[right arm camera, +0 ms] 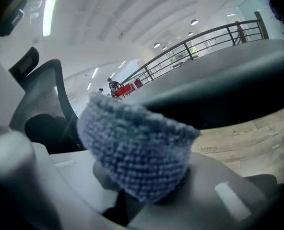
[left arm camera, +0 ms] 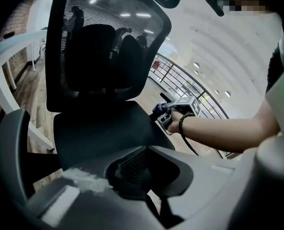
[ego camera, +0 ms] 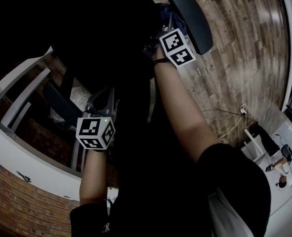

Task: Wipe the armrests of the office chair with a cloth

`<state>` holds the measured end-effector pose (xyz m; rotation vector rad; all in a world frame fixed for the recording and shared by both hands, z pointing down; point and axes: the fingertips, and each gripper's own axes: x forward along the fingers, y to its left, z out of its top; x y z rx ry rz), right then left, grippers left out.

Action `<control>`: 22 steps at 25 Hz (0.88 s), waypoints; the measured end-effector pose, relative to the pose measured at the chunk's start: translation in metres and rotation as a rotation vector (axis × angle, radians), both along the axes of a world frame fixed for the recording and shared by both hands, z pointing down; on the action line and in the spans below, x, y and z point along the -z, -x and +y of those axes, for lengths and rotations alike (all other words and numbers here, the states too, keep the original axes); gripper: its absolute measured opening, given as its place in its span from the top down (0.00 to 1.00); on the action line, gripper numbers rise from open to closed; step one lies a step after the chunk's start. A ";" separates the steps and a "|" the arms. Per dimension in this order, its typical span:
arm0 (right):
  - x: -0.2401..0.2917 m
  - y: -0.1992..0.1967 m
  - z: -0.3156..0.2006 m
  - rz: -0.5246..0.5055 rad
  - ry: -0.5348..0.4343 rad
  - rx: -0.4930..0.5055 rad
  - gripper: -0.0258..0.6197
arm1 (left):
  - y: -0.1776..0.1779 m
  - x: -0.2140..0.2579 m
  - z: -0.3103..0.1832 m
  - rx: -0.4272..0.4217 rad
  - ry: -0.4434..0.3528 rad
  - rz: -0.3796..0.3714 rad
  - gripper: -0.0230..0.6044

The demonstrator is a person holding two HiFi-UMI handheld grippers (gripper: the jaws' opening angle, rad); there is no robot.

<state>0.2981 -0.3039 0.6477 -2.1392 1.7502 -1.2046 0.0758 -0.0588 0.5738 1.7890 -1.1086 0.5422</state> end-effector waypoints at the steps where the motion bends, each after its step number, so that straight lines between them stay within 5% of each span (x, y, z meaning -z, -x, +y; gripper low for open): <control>1: -0.005 0.001 -0.003 0.006 0.008 0.011 0.86 | -0.001 0.000 -0.001 -0.002 -0.001 0.002 0.95; 9: -0.069 0.017 -0.026 0.076 0.132 0.187 0.86 | 0.001 -0.013 0.001 0.012 0.024 0.004 0.95; 16: -0.094 0.018 -0.028 0.089 0.199 0.196 0.86 | -0.002 -0.012 0.006 0.028 0.035 0.009 0.95; 22: -0.057 0.011 -0.015 0.047 0.134 0.126 0.86 | -0.010 0.012 0.001 0.030 0.013 0.017 0.95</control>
